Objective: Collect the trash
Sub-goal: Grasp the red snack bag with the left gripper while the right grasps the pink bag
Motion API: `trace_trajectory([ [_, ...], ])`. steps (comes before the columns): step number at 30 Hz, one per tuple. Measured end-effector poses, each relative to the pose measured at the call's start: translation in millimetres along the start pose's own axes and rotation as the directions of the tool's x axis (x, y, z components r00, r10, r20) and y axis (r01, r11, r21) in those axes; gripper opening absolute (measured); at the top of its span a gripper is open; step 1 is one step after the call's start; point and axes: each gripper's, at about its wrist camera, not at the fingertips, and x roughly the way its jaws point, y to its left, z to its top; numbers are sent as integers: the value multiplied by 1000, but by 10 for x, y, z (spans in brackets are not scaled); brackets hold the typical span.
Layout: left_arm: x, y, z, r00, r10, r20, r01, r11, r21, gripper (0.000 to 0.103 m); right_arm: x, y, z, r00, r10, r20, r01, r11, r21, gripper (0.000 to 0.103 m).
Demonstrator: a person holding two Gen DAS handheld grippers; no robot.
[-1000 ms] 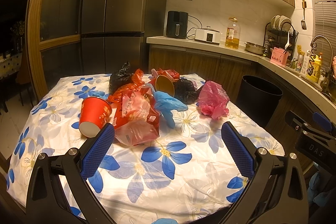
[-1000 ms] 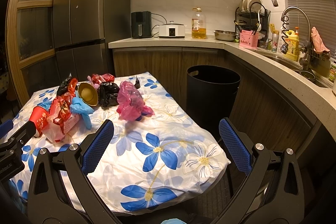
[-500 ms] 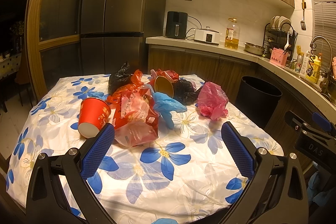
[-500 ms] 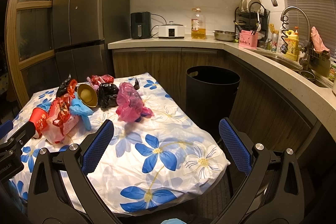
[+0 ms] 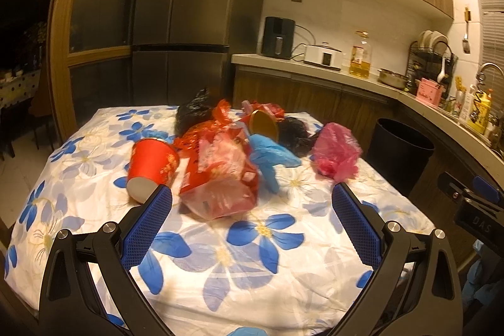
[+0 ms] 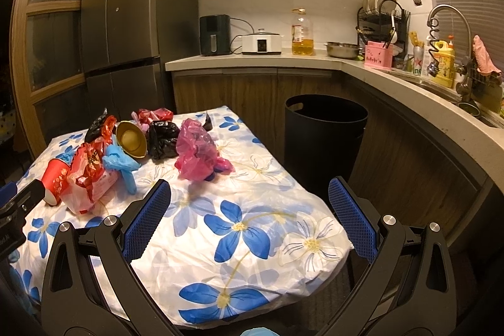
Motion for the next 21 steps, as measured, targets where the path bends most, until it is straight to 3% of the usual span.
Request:
trace_trajectory([
  [8, 265, 158, -82, 998, 57, -7, -57, 998, -24, 98, 315, 53, -72, 998, 68, 10, -67, 998, -11, 99],
  [16, 607, 97, -14, 995, 90, 41, -91, 996, 20, 98, 766, 71, -41, 990, 142, 16, -143, 990, 21, 99],
  [21, 880, 79, 2, 994, 109, 19, -110, 993, 33, 97, 992, 139, 10, 985, 168, 25, -169, 986, 17, 97],
])
